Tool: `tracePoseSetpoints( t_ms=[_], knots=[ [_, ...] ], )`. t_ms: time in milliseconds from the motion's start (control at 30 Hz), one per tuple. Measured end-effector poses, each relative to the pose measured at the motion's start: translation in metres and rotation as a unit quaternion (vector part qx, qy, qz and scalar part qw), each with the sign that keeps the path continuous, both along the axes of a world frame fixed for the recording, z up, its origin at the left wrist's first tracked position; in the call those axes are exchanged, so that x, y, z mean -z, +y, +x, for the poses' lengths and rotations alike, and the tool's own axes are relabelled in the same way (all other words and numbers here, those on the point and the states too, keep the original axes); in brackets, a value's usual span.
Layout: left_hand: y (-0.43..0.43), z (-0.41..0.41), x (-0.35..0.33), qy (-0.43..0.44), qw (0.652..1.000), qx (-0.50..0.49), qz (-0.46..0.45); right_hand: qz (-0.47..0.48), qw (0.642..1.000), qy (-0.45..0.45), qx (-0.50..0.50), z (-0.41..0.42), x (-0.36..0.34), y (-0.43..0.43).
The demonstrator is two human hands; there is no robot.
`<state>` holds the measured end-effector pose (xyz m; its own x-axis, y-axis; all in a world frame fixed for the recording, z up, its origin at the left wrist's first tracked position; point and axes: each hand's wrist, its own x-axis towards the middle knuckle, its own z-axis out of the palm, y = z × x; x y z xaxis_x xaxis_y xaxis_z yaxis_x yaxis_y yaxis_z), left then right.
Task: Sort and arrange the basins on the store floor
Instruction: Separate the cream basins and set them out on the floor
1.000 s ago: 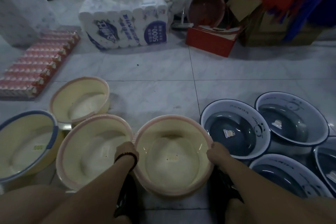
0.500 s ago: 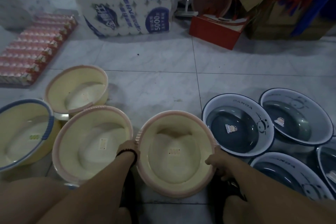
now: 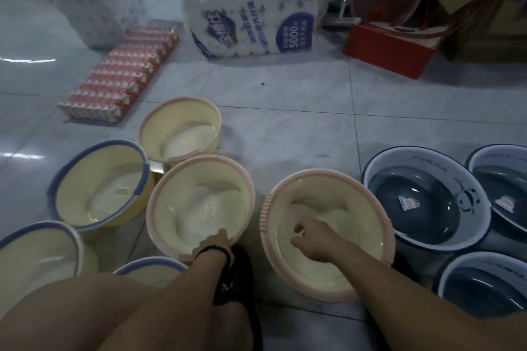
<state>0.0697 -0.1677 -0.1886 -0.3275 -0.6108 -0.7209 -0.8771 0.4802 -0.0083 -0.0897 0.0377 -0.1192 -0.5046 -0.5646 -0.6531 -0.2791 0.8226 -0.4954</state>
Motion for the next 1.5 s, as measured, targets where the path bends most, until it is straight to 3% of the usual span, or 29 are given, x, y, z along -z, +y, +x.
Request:
tracePoseSetpoints(
  t_ms=[233, 367, 533, 733, 867, 967, 1067, 1200, 1267, 1333, 1367, 1433, 1500],
  knots=[
    [-0.017, 0.006, 0.022, -0.055, 0.990, 0.127, -0.023, 0.026, 0.997, 0.002, -0.071, 0.013, 0.016, -0.031],
    [-0.027, 0.004, 0.016, -0.050, 0.987, 0.150, -0.018, 0.040, 0.995, -0.002, -0.093, 0.004, 0.018, -0.036],
    [-0.018, -0.001, -0.020, 0.066, 0.984, 0.148, -0.077, 0.021, 0.997, 0.016, -0.077, -0.003, 0.000, -0.043],
    [-0.040, -0.007, -0.087, 0.220, 0.972, -0.007, -0.078, -0.108, 0.993, 0.030, -0.023, 0.015, -0.048, -0.052],
    [-0.040, -0.009, -0.147, 0.316, 0.945, -0.087, 0.013, -0.184, 0.982, 0.041, 0.024, 0.028, -0.078, -0.053],
    [-0.020, -0.016, -0.199, 0.391, 0.895, -0.166, 0.134, -0.224, 0.974, 0.043, 0.002, 0.038, -0.117, -0.053],
    [0.009, -0.030, -0.242, 0.452, 0.852, -0.177, 0.195, -0.259, 0.960, 0.107, -0.011, 0.040, -0.154, -0.050],
    [0.053, -0.062, -0.274, 0.514, 0.797, -0.165, 0.270, -0.269, 0.941, 0.198, 0.054, 0.030, -0.182, -0.027],
    [0.073, -0.079, -0.287, 0.509, 0.796, -0.124, 0.302, -0.254, 0.927, 0.259, 0.096, 0.012, -0.186, -0.009],
    [0.080, -0.094, -0.295, 0.493, 0.830, -0.011, 0.261, -0.257, 0.915, 0.272, 0.147, -0.011, -0.184, 0.016],
    [0.075, -0.101, -0.294, 0.498, 0.843, 0.064, 0.193, -0.268, 0.907, 0.272, 0.176, -0.021, -0.180, 0.030],
    [0.054, -0.108, -0.282, 0.511, 0.839, 0.183, -0.043, -0.286, 0.888, 0.270, 0.239, -0.036, -0.166, 0.059],
    [0.028, -0.109, -0.260, 0.495, 0.812, 0.182, -0.251, -0.288, 0.875, 0.261, 0.287, -0.045, -0.150, 0.081]
  ],
)
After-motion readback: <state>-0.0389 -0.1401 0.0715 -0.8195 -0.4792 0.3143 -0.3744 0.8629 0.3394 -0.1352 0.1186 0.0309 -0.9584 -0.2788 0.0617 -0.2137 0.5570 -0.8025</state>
